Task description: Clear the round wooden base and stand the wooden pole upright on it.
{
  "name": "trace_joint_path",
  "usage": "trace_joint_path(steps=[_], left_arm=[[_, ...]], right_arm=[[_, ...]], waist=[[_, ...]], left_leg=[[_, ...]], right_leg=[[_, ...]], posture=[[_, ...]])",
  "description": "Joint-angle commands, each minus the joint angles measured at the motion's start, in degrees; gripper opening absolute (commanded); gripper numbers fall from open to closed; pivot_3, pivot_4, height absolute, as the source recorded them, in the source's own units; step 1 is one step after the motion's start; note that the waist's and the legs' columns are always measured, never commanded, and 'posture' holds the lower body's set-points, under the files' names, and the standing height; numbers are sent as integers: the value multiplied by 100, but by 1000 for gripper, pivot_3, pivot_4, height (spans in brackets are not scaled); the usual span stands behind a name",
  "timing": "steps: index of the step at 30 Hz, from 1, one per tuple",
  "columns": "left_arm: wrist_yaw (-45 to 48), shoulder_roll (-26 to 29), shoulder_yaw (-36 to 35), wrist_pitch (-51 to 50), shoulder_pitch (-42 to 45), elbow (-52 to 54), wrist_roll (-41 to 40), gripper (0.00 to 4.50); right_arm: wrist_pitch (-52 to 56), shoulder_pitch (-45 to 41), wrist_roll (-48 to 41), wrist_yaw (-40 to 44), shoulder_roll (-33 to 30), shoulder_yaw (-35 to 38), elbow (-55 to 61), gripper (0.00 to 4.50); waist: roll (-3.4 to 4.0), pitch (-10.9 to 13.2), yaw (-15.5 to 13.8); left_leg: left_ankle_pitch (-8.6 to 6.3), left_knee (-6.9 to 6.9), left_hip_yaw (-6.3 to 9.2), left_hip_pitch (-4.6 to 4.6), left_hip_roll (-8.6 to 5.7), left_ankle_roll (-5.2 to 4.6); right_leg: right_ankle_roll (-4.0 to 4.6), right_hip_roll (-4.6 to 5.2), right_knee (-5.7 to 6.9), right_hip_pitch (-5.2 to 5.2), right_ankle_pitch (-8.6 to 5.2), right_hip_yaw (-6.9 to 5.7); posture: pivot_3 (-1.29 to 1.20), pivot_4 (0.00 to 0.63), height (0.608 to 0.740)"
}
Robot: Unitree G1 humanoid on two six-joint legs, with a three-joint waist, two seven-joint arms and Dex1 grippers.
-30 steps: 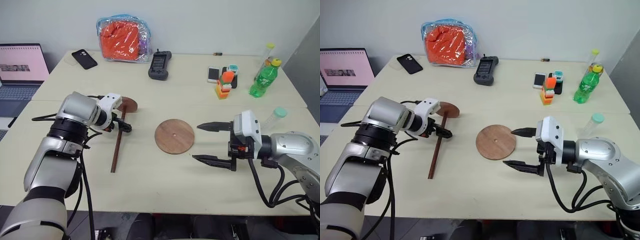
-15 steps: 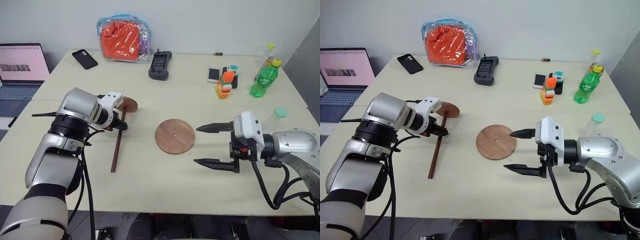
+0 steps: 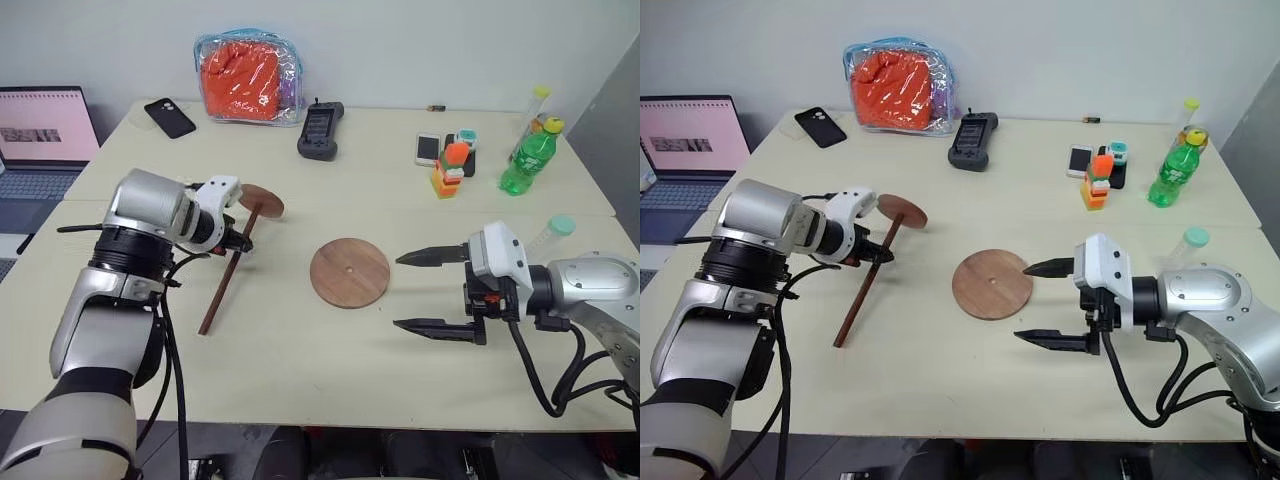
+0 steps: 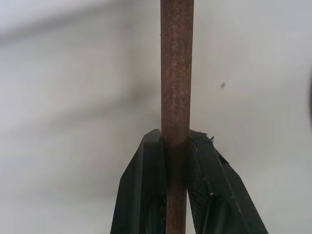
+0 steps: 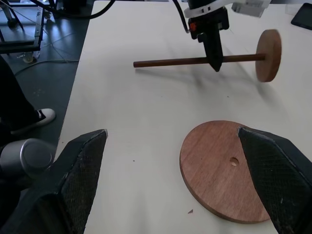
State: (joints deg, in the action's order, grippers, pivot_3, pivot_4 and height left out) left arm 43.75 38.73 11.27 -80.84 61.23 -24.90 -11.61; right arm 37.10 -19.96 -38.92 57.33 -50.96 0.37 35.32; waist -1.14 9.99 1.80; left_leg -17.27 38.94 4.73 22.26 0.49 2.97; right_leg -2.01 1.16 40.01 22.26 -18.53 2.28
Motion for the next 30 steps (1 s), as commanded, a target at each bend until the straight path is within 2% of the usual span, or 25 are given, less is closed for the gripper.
trace_joint_path(steps=[1,3,5,8,11,17,20,26,30], left_arm=[[1,-3,-533,162,171,802,-324,252],[54,-90,-786,355,196,1093,-535,252],[133,-465,-1456,1042,340,1497,-999,252],[175,-1005,-2289,1549,374,1832,-1654,252],[88,-1382,-2530,2121,73,2245,-1931,252],[51,-1941,-2105,3702,-744,3108,-1784,252],[-100,-2217,-1908,4107,-1153,3408,-1770,252],[-132,-2456,-1508,5064,-1862,3441,-1534,252],[-83,-2399,-1384,5522,-2108,3253,-1354,252]], right_arm=[[-37,-10,-50,16,-121,212,167,4500],[-2,37,-101,-7,-166,291,209,4500],[97,213,-198,-97,-254,526,327,4500],[182,455,-277,-256,-322,845,475,4500],[264,715,-223,-664,-252,1176,619,4500],[467,1260,-121,-1403,-144,1581,971,4500],[626,1460,-239,-1723,-66,1754,1202,4500],[991,1613,-98,-2317,-45,1591,1403,4500],[984,1768,77,-2401,-88,1523,1425,4500]], waist=[[0,0,-2],[0,0,-7],[-1,0,-34],[-6,3,-80],[-1,0,-72],[2,-2,-39],[1,-3,-44],[1,-4,-39],[1,-4,-41]], left_leg=[[2,2,4,8,0,3],[3,3,5,11,0,5],[3,4,6,12,0,6],[5,18,23,35,-3,9],[5,14,11,27,-4,9],[5,11,7,17,1,8],[5,12,4,21,-1,8],[4,8,-3,7,-1,6],[3,9,-11,9,-4,5]], right_leg=[[0,1,0,3,0,0],[0,3,0,4,0,-1],[0,4,0,4,0,-1],[0,13,-5,7,0,-5],[-1,12,-5,6,1,-2],[0,8,5,3,1,9],[0,6,2,2,1,10],[0,-1,3,-7,1,11],[0,-9,2,-7,1,10]], posture=[[0,150,740],[0,150,740],[0,150,740],[0,150,740],[0,150,740],[0,150,740],[0,150,740],[0,150,740],[0,150,740]])
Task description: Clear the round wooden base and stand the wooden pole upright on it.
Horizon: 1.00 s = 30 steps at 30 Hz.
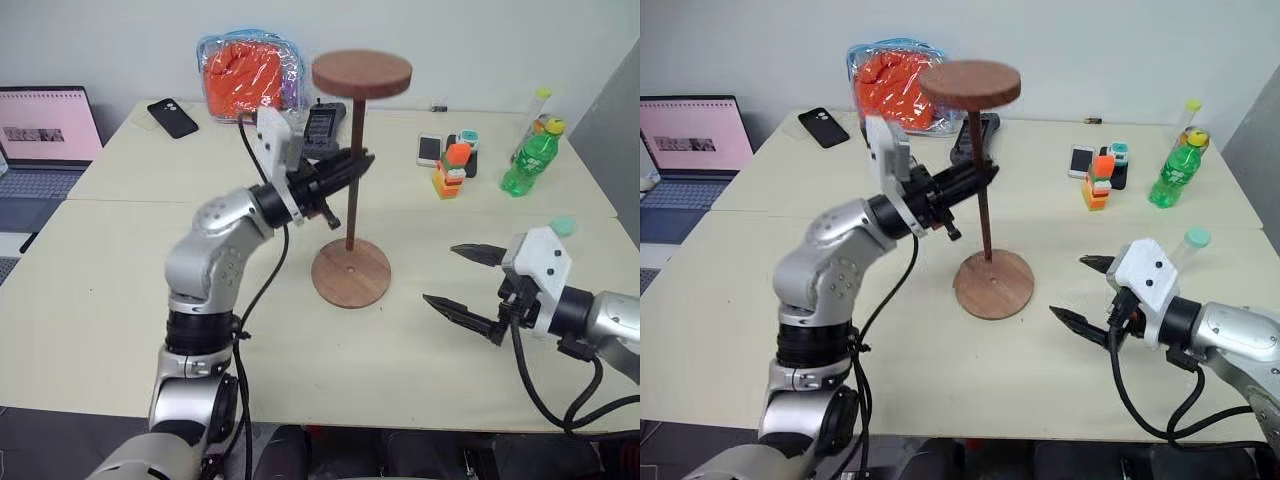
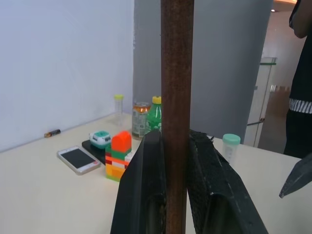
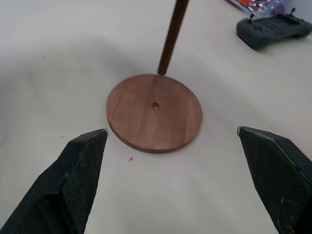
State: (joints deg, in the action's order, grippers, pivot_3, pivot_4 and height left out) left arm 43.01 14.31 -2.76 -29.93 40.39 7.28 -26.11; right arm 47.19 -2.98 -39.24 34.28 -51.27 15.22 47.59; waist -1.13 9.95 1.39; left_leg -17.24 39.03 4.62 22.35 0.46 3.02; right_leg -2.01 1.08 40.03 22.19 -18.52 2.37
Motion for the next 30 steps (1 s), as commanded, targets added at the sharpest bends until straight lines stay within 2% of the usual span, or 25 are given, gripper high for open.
trace_joint_path(steps=[1,9,23,30], left_arm=[[-22,40,11,452,-55,-3,78,252],[149,-42,187,806,-273,-310,67,252],[-19,-449,570,1478,-502,-502,330,252],[-55,-384,532,1554,-660,-488,364,252]], right_arm=[[-15,102,93,-92,-54,24,222,4500],[205,-44,-114,-464,209,-128,287,4500],[371,-155,-294,-411,124,-273,297,4500],[390,-206,-301,-406,103,-298,271,4500]], waist=[[0,0,-1],[0,0,5],[0,0,1],[0,0,2]], left_leg=[[0,0,-1,-1,0,0],[0,0,1,-2,0,-1],[-6,0,0,-1,-3,-12],[-8,0,1,-1,-2,-14]], right_leg=[[0,-2,0,-1,0,-1],[0,-5,0,-2,0,-6],[0,-5,-2,-2,0,-6],[0,-5,-2,-2,0,-6]], posture=[[0,150,740],[0,150,740],[0,150,740],[0,150,740]])
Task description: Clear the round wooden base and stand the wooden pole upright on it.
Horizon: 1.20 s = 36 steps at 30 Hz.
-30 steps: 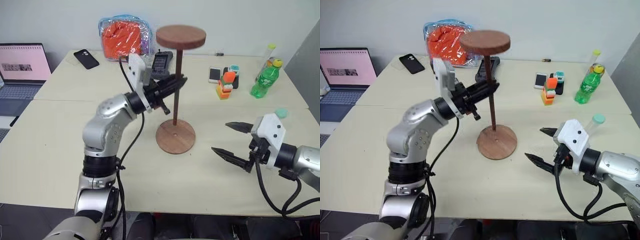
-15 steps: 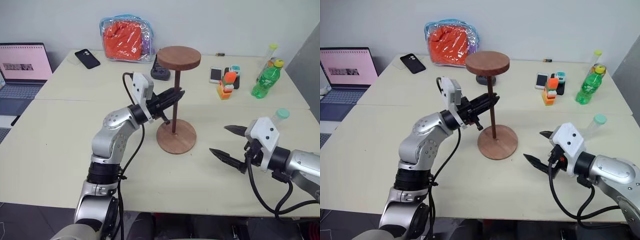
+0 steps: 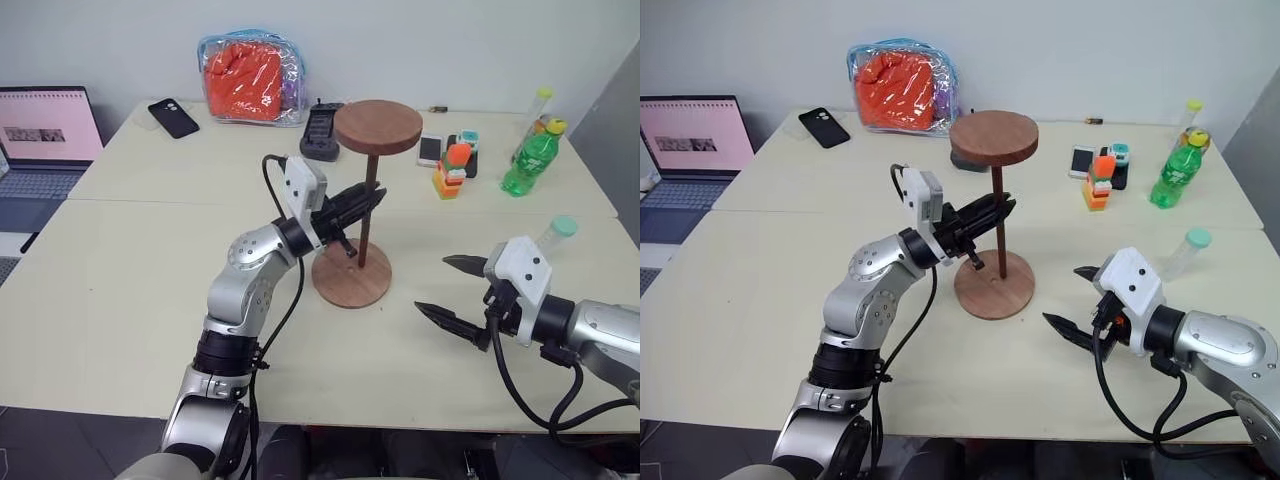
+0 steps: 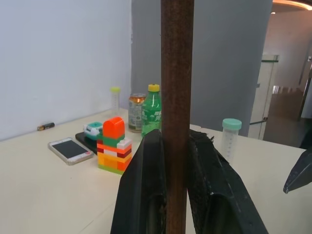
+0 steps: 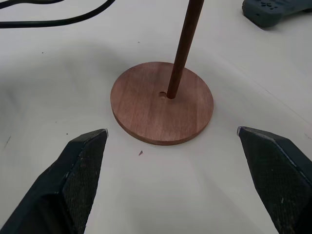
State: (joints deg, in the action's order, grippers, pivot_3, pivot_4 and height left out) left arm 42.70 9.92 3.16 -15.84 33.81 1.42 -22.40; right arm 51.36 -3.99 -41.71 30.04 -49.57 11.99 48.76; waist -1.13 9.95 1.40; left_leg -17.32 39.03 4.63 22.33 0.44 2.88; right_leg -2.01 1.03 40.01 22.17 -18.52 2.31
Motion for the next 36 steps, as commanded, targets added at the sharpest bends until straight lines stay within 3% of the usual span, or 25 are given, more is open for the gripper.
trace_joint_path(steps=[1,36], left_arm=[[-22,79,-76,155,-20,88,-3,252],[31,68,108,471,-339,-144,35,252]], right_arm=[[-23,-106,-54,22,-67,29,150,4500],[30,-199,-97,175,-203,34,91,4500]], waist=[[0,0,0],[0,-2,-2]], left_leg=[[0,0,0,0,0,0],[-5,0,2,-8,-1,-8]], right_leg=[[0,0,0,0,0,0],[0,0,0,-8,0,-2]], posture=[[0,150,740],[0,150,740]])
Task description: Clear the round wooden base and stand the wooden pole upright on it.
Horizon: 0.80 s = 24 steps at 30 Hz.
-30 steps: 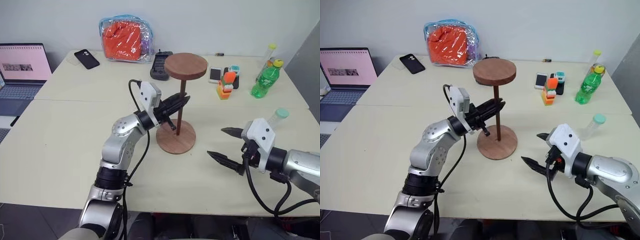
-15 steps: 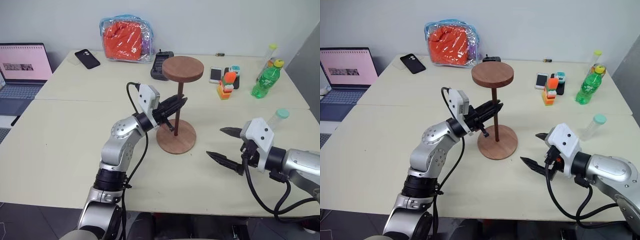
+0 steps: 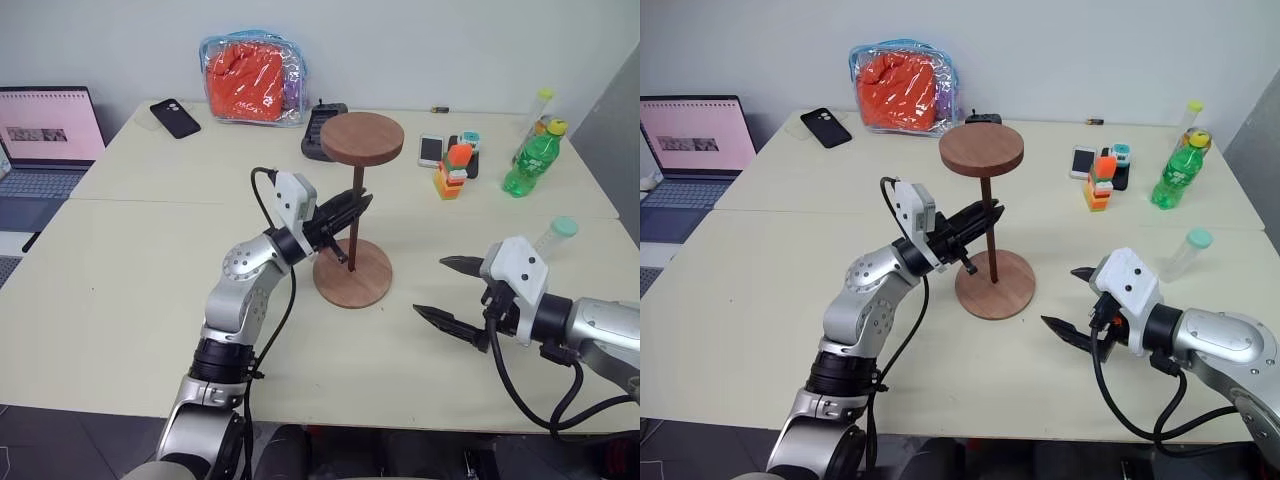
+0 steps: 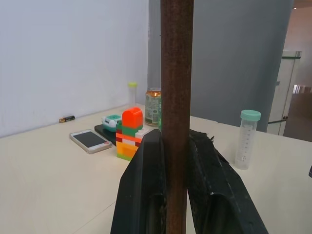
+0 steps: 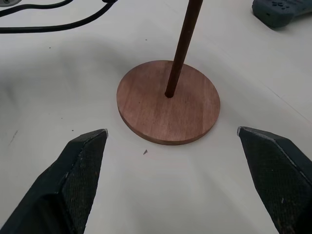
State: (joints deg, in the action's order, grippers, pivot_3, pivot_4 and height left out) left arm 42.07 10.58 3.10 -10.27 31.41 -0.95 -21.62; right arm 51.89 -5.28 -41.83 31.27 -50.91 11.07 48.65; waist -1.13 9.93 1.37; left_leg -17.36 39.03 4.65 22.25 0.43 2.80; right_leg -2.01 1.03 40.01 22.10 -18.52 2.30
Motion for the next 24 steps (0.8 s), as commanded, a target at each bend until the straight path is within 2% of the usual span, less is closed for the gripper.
trace_joint_path(steps=[1,24], left_arm=[[106,7,121,-106,-106,111,-53,252],[17,292,80,-26,-411,-222,216,252]], right_arm=[[-21,-71,-90,53,-72,127,100,4500],[-58,-131,-195,10,48,116,118,4500]], waist=[[0,0,1],[1,-3,1]], left_leg=[[0,0,0,-2,0,0],[-2,-8,7,-57,1,-3]], right_leg=[[0,0,0,-1,0,0],[0,0,-8,-50,0,1]], posture=[[0,150,740],[0,150,740]])
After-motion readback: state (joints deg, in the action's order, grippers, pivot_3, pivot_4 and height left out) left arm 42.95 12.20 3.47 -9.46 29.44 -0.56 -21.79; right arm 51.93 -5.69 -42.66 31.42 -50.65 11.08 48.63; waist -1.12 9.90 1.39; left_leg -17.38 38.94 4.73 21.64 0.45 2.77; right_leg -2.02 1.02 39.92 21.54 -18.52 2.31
